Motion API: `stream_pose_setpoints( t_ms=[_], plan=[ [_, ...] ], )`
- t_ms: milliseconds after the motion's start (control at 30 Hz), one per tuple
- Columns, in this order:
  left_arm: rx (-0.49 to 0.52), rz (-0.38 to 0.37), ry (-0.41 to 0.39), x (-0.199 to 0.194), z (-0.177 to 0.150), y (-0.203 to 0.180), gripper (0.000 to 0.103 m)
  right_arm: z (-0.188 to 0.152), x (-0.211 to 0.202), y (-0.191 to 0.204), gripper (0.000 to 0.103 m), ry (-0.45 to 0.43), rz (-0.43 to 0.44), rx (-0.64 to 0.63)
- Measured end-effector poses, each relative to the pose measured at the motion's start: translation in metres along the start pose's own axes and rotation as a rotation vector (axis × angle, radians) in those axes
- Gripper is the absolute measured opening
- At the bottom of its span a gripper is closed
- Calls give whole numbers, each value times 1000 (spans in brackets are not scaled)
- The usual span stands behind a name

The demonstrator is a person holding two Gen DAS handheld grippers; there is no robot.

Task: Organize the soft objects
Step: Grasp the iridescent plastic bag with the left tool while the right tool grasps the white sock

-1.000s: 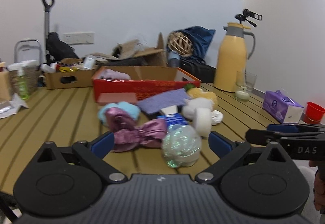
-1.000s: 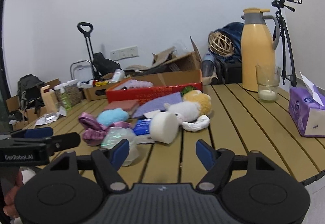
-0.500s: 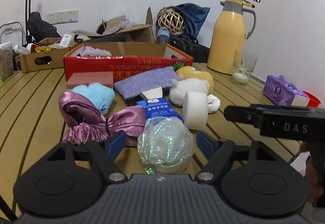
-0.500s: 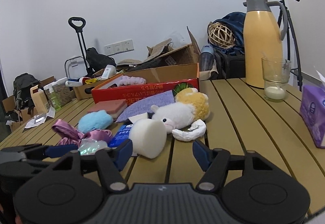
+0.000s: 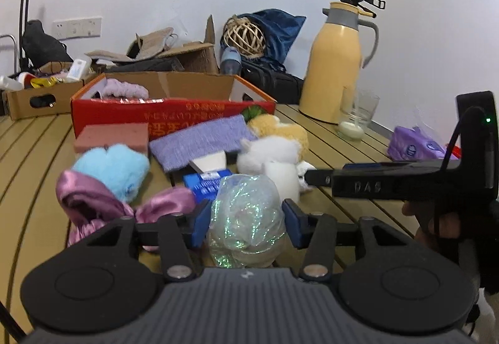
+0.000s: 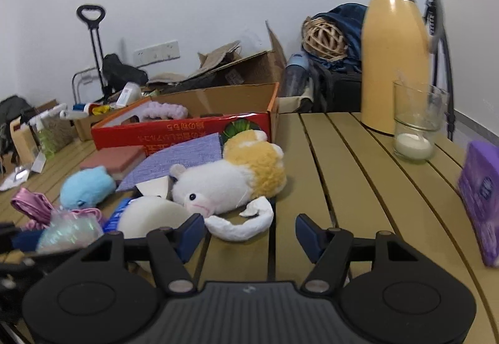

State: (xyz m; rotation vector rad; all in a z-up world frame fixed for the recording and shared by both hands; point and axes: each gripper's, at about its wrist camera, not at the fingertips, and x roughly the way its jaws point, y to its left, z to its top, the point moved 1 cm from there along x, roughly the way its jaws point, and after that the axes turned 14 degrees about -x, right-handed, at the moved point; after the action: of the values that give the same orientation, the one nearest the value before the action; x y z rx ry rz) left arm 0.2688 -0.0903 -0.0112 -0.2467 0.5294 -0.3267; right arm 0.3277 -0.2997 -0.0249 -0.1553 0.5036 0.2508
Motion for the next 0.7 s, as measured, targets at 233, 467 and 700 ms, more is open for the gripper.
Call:
stream_pose_setpoints(
  t_ms=[233,467,700],
  plan=[
    [41,21,11,8,0,1,67,9,34,5,65,61,33,-48],
    [63,24,22,7,-5,-2,68,8,39,7,35,62,56,-45],
    [133,47,27,2,-16,-14,49,-2,18,8,20,52,70,-27]
  ],
)
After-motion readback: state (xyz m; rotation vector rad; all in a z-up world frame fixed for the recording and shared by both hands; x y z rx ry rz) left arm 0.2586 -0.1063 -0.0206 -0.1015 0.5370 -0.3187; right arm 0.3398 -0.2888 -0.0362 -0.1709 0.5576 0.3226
